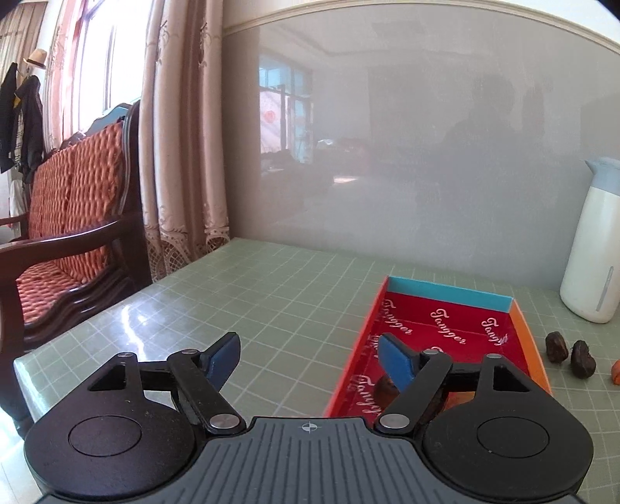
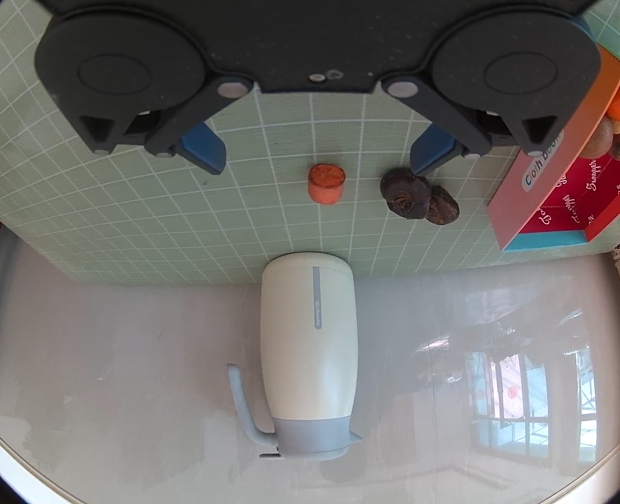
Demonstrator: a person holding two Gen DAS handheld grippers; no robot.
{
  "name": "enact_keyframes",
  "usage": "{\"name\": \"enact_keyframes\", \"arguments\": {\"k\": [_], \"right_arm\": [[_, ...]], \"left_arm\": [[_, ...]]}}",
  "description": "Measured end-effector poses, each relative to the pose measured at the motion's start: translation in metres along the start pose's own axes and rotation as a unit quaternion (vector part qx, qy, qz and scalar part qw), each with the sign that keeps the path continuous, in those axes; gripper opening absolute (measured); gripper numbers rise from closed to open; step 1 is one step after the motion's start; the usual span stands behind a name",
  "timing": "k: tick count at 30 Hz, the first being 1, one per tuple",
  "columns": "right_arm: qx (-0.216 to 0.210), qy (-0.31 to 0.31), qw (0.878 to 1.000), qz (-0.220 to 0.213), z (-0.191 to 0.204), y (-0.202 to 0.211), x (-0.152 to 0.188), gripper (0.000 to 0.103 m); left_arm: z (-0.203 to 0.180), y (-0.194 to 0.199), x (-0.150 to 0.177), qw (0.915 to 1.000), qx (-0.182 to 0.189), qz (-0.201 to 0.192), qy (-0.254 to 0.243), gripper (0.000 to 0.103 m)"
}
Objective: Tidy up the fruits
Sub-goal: 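Withdraw the left gripper from the box and turn it away, then lower the right gripper onto the orange-red cylindrical fruit piece and close, then carry the orange-red piece with the right gripper into the box and open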
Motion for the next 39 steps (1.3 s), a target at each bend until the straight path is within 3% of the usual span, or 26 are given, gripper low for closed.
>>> {"name": "enact_keyframes", "arguments": {"k": [10, 15, 28, 29, 32, 34, 35, 37, 39], "right_arm": [[0.001, 0.007, 1.0, 0.018, 0.008, -0.022, -0.002, 0.098], [-0.001, 0.009, 1.0, 0.024, 0.013, -0.03, -0.005, 0.092], [0.038, 0.022, 0.998, 0.038, 0.022, -0.057, -0.009, 0.091], [0.037, 0.021, 0.998, 0.042, 0.022, -0.06, -0.009, 0.089], [0.031, 0.023, 0.998, 0.056, 0.023, -0.07, -0.009, 0.069], [0.021, 0.019, 0.997, 0.068, 0.023, -0.076, -0.008, 0.045], [0.018, 0.017, 0.997, 0.071, 0.023, -0.079, -0.007, 0.038], [0.019, 0.02, 0.997, 0.066, 0.022, -0.078, -0.007, 0.03], [0.014, 0.019, 0.998, 0.065, 0.022, -0.075, -0.007, 0.029]], "left_arm": [[0.039, 0.013, 0.01, 0.9972, -0.062, -0.023, 0.036, 0.088], [0.05, 0.014, 0.014, 0.9955, -0.079, -0.029, 0.044, 0.092], [0.075, 0.013, 0.02, 0.9913, -0.111, -0.024, 0.067, 0.094], [0.075, 0.012, 0.02, 0.9913, -0.11, -0.024, 0.068, 0.094], [0.072, 0.012, 0.02, 0.9919, -0.107, -0.023, 0.065, 0.094], [0.07, 0.012, 0.02, 0.9922, -0.106, -0.025, 0.059, 0.094], [0.07, 0.013, 0.02, 0.9923, -0.106, -0.025, 0.058, 0.094], [0.07, 0.012, 0.02, 0.9923, -0.107, -0.024, 0.059, 0.094], [0.071, 0.012, 0.019, 0.992, -0.107, -0.023, 0.064, 0.094]]}}
Point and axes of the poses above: each gripper's, at about its wrist camera, not at the fingertips, and y roughly against the way its jaws point, z to its left, x to its underside, the point moved 4 cm from there along -y, roughly the way its jaws point, and after that the axes turned 14 degrees about x, right-handed, at the moved point
